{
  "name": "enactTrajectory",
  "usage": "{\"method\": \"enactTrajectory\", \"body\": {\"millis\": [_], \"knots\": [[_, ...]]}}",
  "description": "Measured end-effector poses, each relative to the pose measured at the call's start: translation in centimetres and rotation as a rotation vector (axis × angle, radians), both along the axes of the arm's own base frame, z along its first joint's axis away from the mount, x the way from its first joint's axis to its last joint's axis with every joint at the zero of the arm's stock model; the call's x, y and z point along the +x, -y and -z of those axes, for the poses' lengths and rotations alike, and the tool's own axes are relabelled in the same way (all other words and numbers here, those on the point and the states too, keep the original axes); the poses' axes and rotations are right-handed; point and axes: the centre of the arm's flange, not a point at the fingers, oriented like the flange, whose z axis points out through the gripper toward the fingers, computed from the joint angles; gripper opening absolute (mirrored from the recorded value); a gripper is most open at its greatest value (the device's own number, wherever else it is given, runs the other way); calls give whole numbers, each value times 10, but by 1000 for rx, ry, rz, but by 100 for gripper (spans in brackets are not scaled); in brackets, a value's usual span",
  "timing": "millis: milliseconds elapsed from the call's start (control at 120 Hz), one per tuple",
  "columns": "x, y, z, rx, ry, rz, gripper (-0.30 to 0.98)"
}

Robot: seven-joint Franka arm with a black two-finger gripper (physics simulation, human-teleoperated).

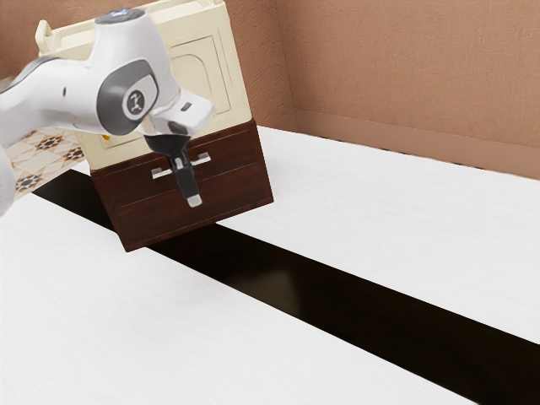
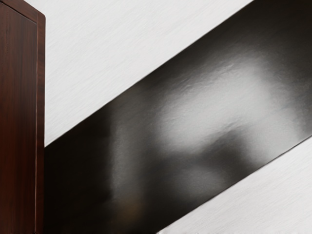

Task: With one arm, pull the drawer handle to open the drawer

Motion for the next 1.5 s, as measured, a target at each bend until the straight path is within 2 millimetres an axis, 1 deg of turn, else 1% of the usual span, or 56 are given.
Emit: {"method": "enactTrajectory", "body": {"millis": [133, 300, 617, 725, 983, 1050, 1167, 1383, 1500], "knots": [[10, -11, 4, 32, 12, 13, 69], [14, -20, 4, 86, 31, 34, 69], [26, -38, 17, 158, 59, 51, 69], [25, -46, 18, 176, 68, 46, 69], [30, -48, 19, 192, 93, 59, 69], [30, -51, 20, 196, 96, 57, 69], [32, -54, 26, 200, 92, 57, 68], [34, -55, 33, 202, 86, 63, 56], [34, -55, 35, 202, 84, 64, 53]]}}
